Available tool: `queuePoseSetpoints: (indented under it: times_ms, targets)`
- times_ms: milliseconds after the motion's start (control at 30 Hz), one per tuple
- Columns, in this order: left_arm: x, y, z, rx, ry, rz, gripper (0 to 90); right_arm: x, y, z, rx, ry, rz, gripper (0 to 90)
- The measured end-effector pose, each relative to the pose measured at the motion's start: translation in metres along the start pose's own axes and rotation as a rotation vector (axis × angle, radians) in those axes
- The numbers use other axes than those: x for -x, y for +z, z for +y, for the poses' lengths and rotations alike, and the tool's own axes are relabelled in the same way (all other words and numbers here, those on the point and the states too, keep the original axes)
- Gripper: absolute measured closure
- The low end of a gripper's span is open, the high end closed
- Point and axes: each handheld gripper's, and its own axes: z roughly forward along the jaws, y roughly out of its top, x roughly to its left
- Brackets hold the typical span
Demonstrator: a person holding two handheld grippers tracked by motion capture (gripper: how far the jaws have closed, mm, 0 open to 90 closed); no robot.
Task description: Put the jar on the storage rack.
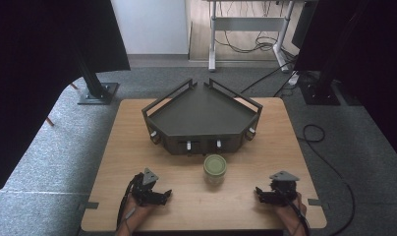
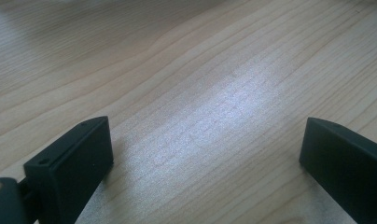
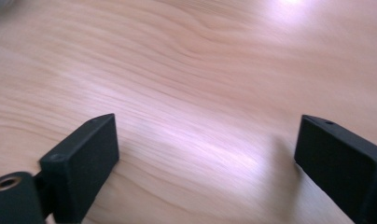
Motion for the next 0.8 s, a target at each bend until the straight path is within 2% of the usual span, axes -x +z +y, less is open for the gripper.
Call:
queuePoseSetpoints:
  times_ms: [167, 567, 800]
  targets:
    - [0.0001, -0.0001, 0.0000, -0.001, -0.001, 0.001, 2.3, 0.0053, -0.0024, -0.0034, 0.005, -0.010, 0.006, 6.0]
    - [0.0001, -0.0001, 0.0000, 0.000, -0.001, 0.001, 2.3, 0.0058, -0.0013, -0.0028, -0.002, -0.010, 0.005, 3.2]
    - [0.0000, -0.0001, 0.0000, -0.001, 0.000, 0.001, 2.3, 0.0027, -0.0045, -0.0006, 0.017, -0.022, 0.018, 2.9]
